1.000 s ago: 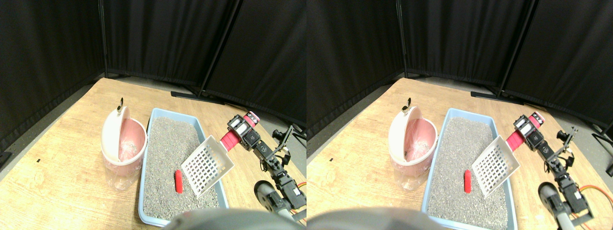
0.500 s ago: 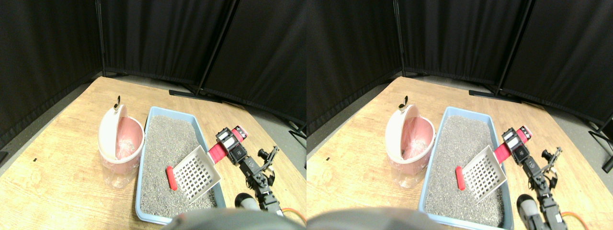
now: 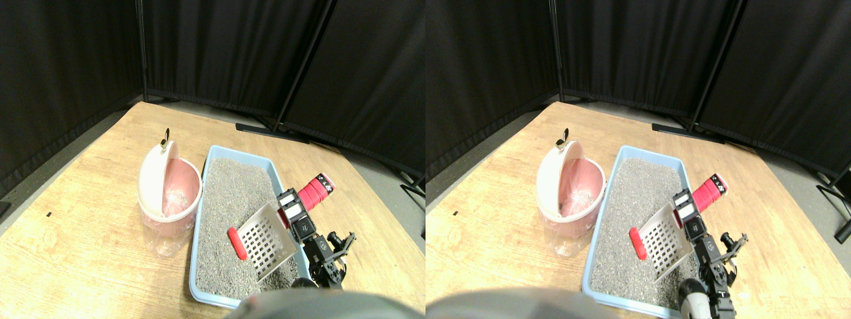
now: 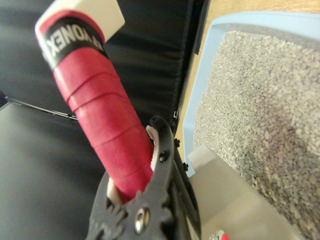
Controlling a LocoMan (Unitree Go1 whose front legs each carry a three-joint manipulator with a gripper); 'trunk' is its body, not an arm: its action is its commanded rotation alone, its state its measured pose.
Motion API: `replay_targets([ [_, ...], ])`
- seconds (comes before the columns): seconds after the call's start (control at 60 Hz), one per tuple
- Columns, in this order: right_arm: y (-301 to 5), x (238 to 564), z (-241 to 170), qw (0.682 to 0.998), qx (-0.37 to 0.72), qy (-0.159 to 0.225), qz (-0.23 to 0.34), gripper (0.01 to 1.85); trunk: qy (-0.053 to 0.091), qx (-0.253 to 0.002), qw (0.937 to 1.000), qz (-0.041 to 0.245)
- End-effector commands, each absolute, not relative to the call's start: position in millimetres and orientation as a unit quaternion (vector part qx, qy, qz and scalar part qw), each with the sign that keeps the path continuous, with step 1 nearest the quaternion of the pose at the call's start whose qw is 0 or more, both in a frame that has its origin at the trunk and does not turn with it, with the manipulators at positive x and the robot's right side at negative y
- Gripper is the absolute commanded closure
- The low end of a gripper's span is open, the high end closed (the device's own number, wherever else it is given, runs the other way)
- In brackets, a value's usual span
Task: Scoop (unimanual)
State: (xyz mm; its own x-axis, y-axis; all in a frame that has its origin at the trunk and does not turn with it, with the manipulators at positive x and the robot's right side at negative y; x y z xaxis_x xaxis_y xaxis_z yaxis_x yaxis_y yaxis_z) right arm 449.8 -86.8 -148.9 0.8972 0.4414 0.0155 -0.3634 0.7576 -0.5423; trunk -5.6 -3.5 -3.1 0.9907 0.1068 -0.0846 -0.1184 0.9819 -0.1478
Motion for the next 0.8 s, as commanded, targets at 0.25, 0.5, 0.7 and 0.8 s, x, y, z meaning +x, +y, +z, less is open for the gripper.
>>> replay_targets([
  [0.25, -107, 479, -176, 0.974, -0.142, 0.078, 0.158, 1.55, 0.048, -0.083, 0.9931, 0.068],
  [0.5, -136, 497, -177, 0.991, -0.035, 0.11, 0.068, 1.81, 0.049, -0.083, 0.9931, 0.066],
  [0.7, -148, 495, -182, 0.992, 0.023, 0.112, 0.043, 1.81, 0.049, -0.081, 0.9933, 0.066],
  [0.8, -154, 497, -183, 0.993, 0.054, 0.093, 0.051, 1.81, 0.05, -0.079, 0.9935, 0.065],
])
